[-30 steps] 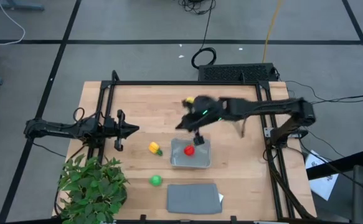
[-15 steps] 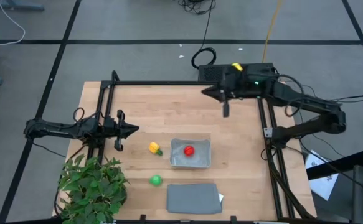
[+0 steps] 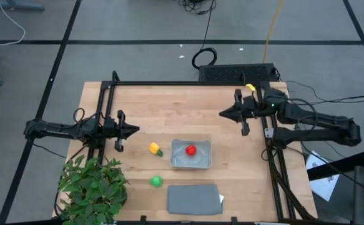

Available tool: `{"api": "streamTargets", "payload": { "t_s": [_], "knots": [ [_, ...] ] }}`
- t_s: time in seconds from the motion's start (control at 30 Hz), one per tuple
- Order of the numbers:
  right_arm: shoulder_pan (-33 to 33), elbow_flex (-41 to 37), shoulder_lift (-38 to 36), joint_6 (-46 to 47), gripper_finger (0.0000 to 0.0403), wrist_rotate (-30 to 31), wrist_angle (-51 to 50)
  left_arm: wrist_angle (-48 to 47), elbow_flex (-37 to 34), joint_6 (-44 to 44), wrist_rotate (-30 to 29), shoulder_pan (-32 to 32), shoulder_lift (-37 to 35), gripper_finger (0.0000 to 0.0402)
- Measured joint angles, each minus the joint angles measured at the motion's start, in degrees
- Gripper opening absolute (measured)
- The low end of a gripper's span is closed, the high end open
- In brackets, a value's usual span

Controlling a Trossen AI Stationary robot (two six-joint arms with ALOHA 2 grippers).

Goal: Pick and placing Produce into tupperware
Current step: Put the yellow pineapple into the gray bin

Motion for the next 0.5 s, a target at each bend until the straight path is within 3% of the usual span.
{"api": "streamTargets", "payload": {
  "t_s": [0.1,0.23,0.4,0.5],
  "knots": [
    [-1.88,-7.2,-1.23,2.55,0.0,1.66,7.58,0.0,0.0,0.0,0.0,-0.01,0.0,0.0026],
    [-2.59,-14.89,-0.37,7.32,0.0,-0.41,18.27,-0.01,0.0,0.0,-0.02,-0.01,0.0,0.0026],
    [1.58,-21.52,0.99,11.81,0.0,-1.56,26.91,0.0,0.0,0.0,-0.02,0.0,-0.01,0.0026],
    [4.66,-23.72,0.29,11.95,0.0,1.03,28.18,-0.02,0.0,0.01,-0.02,-0.01,0.0,0.0026]
  ]
}}
